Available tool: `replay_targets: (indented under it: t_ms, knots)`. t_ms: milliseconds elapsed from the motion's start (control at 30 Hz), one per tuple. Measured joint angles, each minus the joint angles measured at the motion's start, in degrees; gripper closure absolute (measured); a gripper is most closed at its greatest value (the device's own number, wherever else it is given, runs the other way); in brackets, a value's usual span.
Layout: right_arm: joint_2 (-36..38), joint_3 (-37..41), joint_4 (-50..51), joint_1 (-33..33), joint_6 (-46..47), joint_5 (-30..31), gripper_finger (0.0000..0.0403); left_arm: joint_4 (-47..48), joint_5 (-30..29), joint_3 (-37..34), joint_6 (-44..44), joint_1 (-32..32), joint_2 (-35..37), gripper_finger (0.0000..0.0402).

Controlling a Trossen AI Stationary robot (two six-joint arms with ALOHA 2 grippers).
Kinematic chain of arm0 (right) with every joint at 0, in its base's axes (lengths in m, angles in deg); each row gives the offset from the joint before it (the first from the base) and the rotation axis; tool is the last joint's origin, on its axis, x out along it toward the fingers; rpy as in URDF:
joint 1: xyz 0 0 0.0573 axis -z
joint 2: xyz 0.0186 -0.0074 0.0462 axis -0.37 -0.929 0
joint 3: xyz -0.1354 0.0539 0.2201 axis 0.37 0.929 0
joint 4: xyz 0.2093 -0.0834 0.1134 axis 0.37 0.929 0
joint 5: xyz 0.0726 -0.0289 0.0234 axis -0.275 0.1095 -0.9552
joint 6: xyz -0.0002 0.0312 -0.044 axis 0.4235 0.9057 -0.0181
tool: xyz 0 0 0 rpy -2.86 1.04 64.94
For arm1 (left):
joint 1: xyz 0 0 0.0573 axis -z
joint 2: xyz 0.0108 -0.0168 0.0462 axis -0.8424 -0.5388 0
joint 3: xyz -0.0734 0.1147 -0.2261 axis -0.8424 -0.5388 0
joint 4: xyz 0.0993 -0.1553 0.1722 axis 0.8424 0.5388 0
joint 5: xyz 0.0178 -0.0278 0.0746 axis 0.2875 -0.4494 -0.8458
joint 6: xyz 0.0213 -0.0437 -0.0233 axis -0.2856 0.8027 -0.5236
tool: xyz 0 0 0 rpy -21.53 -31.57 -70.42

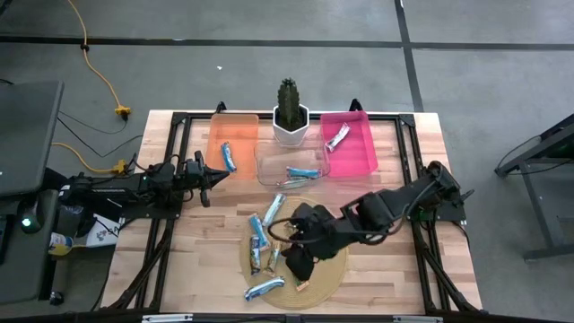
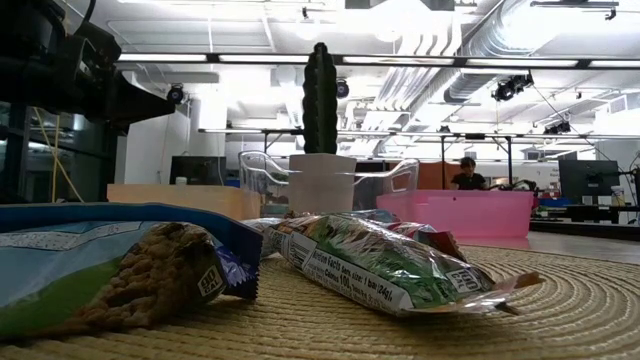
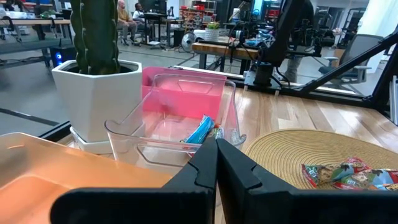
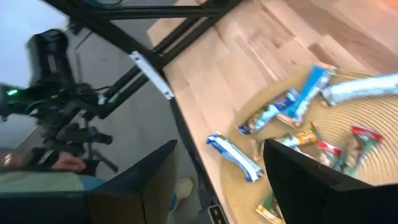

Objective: Pick and place Granola Bars by type
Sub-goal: Put the red granola bar into the transparent bin

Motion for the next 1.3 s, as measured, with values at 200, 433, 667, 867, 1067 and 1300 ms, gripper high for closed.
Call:
replay_targets:
  t_ms: [200, 433, 667, 867, 1067, 1300]
  knots:
    - [0.0, 0.0, 5.6, -2.2, 7.6, 6.1, 0.0183, 0.0, 0.0, 0.0, 0.0, 0.0, 0.0, 0.04]
    - [-1.5, 0.0, 12.4, -2.8, 16.2, 9.6, 0.0183, 0.0, 0.0, 0.0, 0.0, 0.0, 0.0, 0.04]
    - [-6.5, 0.0, 16.5, -0.5, 19.0, 3.9, 0.0183, 0.0, 0.0, 0.0, 0.0, 0.0, 0.0, 0.04]
    - [-11.3, 0.0, 17.4, 3.4, 18.4, -1.1, 0.0183, 0.0, 0.0, 0.0, 0.0, 0.0, 0.0, 0.04]
    - [-16.1, 0.0, 16.8, 6.7, 14.2, -5.9, 0.0183, 0.0, 0.0, 0.0, 0.0, 0.0, 0.0, 0.04]
    - [-20.5, 0.0, 16.6, 9.0, 11.1, -9.0, 0.0183, 0.0, 0.0, 0.0, 0.0, 0.0, 0.0, 0.04]
